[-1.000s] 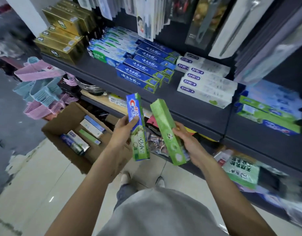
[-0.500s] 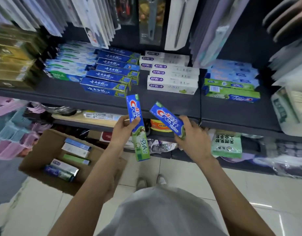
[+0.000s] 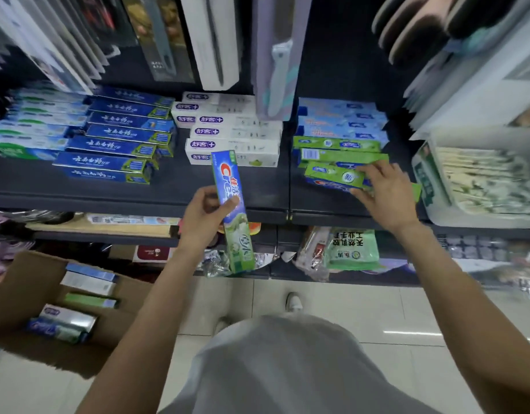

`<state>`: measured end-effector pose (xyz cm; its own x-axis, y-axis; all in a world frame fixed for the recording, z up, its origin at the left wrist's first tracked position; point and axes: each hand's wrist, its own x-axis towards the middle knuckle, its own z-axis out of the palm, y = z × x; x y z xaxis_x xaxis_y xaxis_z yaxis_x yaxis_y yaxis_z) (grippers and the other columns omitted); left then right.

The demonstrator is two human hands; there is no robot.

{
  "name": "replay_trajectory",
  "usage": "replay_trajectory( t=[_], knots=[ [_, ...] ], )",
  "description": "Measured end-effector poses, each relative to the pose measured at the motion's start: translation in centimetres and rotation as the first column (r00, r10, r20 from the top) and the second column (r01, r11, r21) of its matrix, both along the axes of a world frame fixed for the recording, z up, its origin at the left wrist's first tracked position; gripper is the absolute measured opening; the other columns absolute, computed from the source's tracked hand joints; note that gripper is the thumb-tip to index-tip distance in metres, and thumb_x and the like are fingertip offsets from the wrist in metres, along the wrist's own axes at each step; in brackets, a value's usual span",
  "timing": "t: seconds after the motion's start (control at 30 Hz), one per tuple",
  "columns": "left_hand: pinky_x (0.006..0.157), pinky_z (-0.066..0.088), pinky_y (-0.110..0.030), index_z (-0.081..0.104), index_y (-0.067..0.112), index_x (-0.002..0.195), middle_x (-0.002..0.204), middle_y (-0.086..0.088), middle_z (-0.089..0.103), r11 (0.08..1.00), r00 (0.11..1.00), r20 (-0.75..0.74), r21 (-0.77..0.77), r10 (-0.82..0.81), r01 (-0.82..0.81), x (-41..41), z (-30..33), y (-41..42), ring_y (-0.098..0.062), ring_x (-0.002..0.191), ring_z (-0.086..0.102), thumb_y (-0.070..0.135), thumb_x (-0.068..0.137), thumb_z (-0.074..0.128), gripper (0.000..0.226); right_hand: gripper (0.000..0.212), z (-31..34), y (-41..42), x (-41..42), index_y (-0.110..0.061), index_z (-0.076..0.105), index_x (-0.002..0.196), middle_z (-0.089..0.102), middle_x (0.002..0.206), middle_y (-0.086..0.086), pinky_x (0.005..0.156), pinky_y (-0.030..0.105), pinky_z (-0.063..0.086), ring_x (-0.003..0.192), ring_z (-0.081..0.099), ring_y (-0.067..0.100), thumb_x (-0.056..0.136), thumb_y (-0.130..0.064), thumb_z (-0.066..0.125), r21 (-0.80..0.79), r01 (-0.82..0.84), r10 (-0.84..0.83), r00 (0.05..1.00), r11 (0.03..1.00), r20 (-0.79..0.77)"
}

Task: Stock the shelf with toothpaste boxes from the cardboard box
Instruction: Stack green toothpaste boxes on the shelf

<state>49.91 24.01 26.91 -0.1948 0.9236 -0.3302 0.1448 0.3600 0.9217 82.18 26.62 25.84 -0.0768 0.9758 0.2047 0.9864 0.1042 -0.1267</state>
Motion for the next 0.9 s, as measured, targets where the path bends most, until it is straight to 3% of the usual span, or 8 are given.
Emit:
replay_trajectory(
  t=[0.1,0.27,0.4,0.53,0.6,0.7,0.8,0.9],
  knots=[
    [0.053,0.047,-0.010,0.054,0.010,0.109,0.083,0.006,0.064,0.999,0.998,0.035,0.010,0.052,-0.052,3.6,-0.2,0.9,0.001,0.064,0.062,0.021,0.084,0.070,0.032,0.041,-1.0,4.3,2.1,-0.006,0.065,0.107,0.058,0.100,0.018,0.078,0.044,0.045,0.090,0.055,0.039,0.072,-0.023,0.079,-0.019,-0.147,0.146,0.988,0.989,-0.047],
    [0.070,0.053,-0.029,0.054,0.012,0.105,0.097,-0.006,0.064,0.988,0.980,0.132,-0.049,0.150,-0.144,8.0,-0.9,1.4,-0.014,0.077,0.065,0.027,0.084,0.069,0.030,0.042,-3.1,6.6,1.7,-0.011,0.062,0.115,0.059,0.107,0.010,0.089,0.041,0.041,0.099,0.050,0.031,0.078,-0.026,0.074,-0.064,-0.284,0.273,0.952,0.957,-0.140],
    [0.052,0.048,-0.012,0.052,0.008,0.105,0.094,-0.006,0.061,0.974,0.958,0.175,-0.042,0.228,-0.224,9.9,-0.9,1.8,0.000,0.060,0.062,0.023,0.086,0.067,0.028,0.040,-4.6,6.9,2.3,-0.017,0.063,0.111,0.059,0.107,0.007,0.086,0.042,0.040,0.101,0.049,0.030,0.075,-0.024,0.077,-0.014,-0.220,0.217,0.969,0.975,-0.114],
    [0.064,0.058,-0.022,0.047,0.011,0.096,0.101,-0.012,0.060,0.957,0.911,0.293,-0.087,0.291,-0.278,11.5,-0.8,2.6,-0.011,0.069,0.066,0.018,0.087,0.065,0.022,0.031,-4.9,6.9,2.3,-0.020,0.066,0.103,0.055,0.103,0.010,0.086,0.042,0.039,0.100,0.049,0.031,0.075,-0.024,0.077,0.026,-0.122,0.124,0.985,0.992,-0.120],
    [0.069,0.059,-0.024,0.045,0.012,0.097,0.104,-0.014,0.061,0.953,0.889,0.343,-0.102,0.303,-0.286,12.4,-0.8,2.9,-0.017,0.076,0.065,0.017,0.088,0.064,0.021,0.024,-3.3,6.4,2.0,-0.018,0.067,0.104,0.054,0.105,0.008,0.090,0.035,0.038,0.101,0.050,0.026,0.082,-0.028,0.070,0.051,-0.129,0.139,0.937,0.990,-0.321],
    [0.070,0.059,-0.024,0.043,0.009,0.102,0.092,-0.009,0.065,0.961,0.843,0.463,-0.110,0.274,-0.252,14.1,-0.5,3.3,-0.013,0.068,0.067,0.017,0.092,0.058,0.020,0.028,1.0,4.4,1.1,-0.024,0.058,0.118,0.057,0.109,-0.008,0.089,0.023,0.040,0.100,0.057,0.010,0.092,-0.036,0.056,-0.298,-0.345,-0.004,0.649,0.890,-0.761],
    [0.078,0.058,-0.027,0.045,0.008,0.105,0.093,-0.007,0.068,0.977,0.796,0.569,-0.078,0.207,-0.198,15.9,-0.7,3.6,-0.012,0.073,0.070,0.018,0.095,0.054,0.017,0.044,2.8,3.0,1.1,-0.029,0.045,0.131,0.055,0.108,-0.013,0.085,0.024,0.038,0.103,0.052,0.004,0.090,-0.038,0.058,-0.474,-0.485,-0.009,0.693,0.735,-0.721],
    [0.088,0.055,-0.031,0.048,0.006,0.117,0.105,-0.008,0.067,0.992,0.804,0.581,-0.040,0.121,-0.121,17.3,-1.6,3.8,-0.017,0.092,0.068,0.019,0.096,0.052,0.026,0.046,2.8,2.9,2.2,-0.026,0.046,0.130,0.054,0.114,-0.007,0.087,0.024,0.038,0.112,0.051,0.010,0.087,-0.030,0.064,-0.419,-0.438,0.048,0.734,0.795,-0.678]
  ],
)
